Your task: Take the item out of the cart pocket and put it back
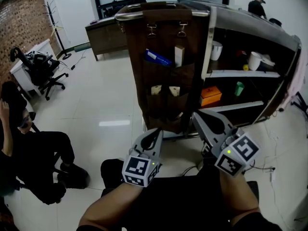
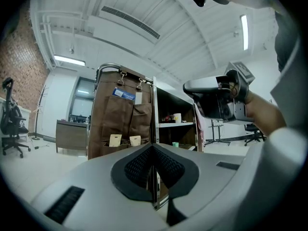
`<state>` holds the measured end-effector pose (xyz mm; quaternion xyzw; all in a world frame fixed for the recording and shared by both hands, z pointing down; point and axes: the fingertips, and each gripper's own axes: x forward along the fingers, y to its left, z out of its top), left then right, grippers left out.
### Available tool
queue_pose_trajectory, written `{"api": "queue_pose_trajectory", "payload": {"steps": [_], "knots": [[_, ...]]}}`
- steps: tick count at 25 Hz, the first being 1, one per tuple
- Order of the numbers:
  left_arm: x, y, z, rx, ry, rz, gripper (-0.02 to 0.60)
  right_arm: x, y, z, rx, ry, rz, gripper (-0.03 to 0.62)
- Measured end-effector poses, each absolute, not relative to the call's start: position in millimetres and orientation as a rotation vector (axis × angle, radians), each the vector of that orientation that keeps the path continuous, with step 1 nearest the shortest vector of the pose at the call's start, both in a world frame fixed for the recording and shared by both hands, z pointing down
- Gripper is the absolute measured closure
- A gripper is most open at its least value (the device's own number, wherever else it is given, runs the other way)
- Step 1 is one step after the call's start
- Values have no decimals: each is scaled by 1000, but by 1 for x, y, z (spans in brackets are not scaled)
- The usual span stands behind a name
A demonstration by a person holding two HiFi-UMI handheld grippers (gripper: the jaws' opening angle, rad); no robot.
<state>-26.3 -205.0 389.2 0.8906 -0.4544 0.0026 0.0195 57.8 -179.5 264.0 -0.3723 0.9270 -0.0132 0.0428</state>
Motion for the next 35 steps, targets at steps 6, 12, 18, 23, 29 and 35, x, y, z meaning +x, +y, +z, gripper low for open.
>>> {"api": "queue_pose_trajectory", "payload": {"steps": [6, 12, 18, 23, 29, 35], "knots": [[-27, -206, 389, 2767, -1413, 5, 581, 46, -189, 332, -1188, 2901, -128, 591], [-26, -206, 389, 2765, -1405, 10, 581, 40, -193, 371, -1198, 2949, -190, 591], [-21, -206, 390, 2776, -1393, 13, 581, 36, -193, 380, -1183, 2973, -204, 591], [-22, -205, 390, 2769, -1395, 19, 581, 35, -191, 379, -1181, 2972, -199, 591], [-22, -205, 389, 2774, -1394, 13, 581, 35, -192, 377, -1177, 2966, -208, 591], [-23, -205, 388, 2769, -1403, 16, 581, 32, -191, 377, -1164, 2969, -211, 591]]}}
